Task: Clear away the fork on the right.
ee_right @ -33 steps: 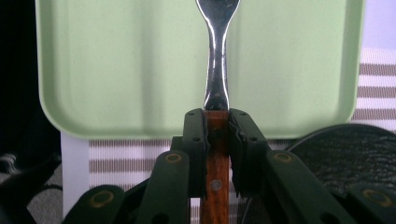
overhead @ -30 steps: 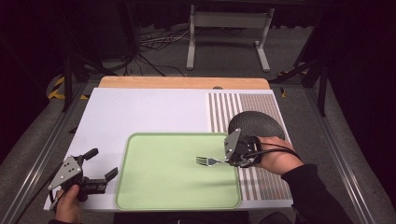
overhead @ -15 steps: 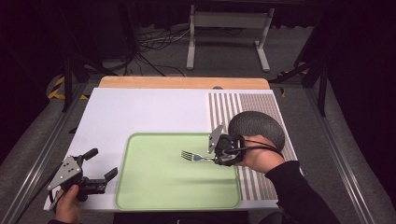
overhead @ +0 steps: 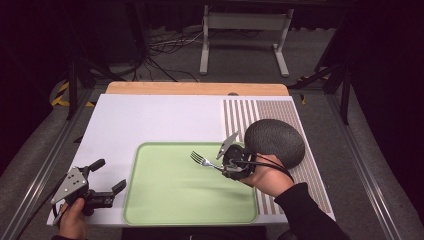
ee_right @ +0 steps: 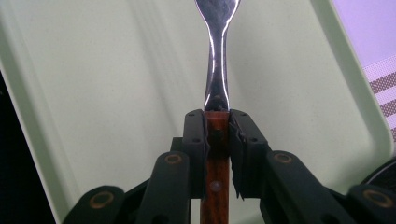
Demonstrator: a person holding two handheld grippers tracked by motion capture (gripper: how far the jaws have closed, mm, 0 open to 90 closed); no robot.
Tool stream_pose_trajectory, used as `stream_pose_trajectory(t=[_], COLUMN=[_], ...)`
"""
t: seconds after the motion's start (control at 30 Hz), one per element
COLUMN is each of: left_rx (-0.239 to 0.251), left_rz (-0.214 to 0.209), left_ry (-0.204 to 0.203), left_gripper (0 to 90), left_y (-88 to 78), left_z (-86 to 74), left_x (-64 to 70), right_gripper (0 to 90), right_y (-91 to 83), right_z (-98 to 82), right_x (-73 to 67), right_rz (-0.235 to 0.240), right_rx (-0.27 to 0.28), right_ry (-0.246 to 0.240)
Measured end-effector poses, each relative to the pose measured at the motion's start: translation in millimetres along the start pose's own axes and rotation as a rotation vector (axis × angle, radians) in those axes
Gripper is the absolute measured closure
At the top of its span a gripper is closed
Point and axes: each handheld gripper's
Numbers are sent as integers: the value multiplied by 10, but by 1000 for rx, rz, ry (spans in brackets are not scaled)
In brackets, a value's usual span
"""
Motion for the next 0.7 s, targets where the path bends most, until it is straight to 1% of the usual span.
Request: stream_pose_trajectory(t=[0.1, 0.13, 0.17, 0.2, 0.23, 0.33, 0.4, 0.43, 0.5, 0.63, 0.7], left_rx=[1, 0, 0, 0, 2, 3, 3, 3, 2, 4, 6], left_rz=[0, -3, -4, -4, -4, -3, -3, -2, -3, -4, -3], left_ry=[0, 2, 0, 0, 1, 2, 2, 4, 4, 2, -1], left_gripper=[1, 1, 1, 1, 1, 1, 1, 1, 1, 1, 1], left_y=[-1, -3, -3, -3, -1, 0, 0, -1, -2, -1, 1], left_z=[1, 3, 3, 3, 3, 4, 4, 4, 5, 6, 7], left_x=[0, 0, 2, 2, 3, 4, 4, 2, 1, 6, 9], right_gripper=[778, 777, 777, 777, 778, 778, 778, 778, 779, 779, 779], right_y=[17, 23, 36, 36, 53, 84, 95, 115, 130, 153, 160], right_z=[-7, -9, -12, -12, -19, -30, -34, -42, -46, -57, -60], right_x=[-20, -27, -42, -42, -62, -84, -88, -108, -125, -150, -152], right_rz=[-10, -14, -27, -27, -32, -31, -27, -21, -18, -10, -4], right_rx=[18, 21, 25, 25, 30, 21, 17, 10, 3, 13, 12], right_ry=[51, 61, 87, 87, 122, 162, 170, 190, 208, 239, 247])
Point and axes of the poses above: each handheld gripper's, and its own axes: y roughly forward along the jaws, z roughly out of its top, x roughly to its right, and after that the axes turned 14 degrees about y, right-handed
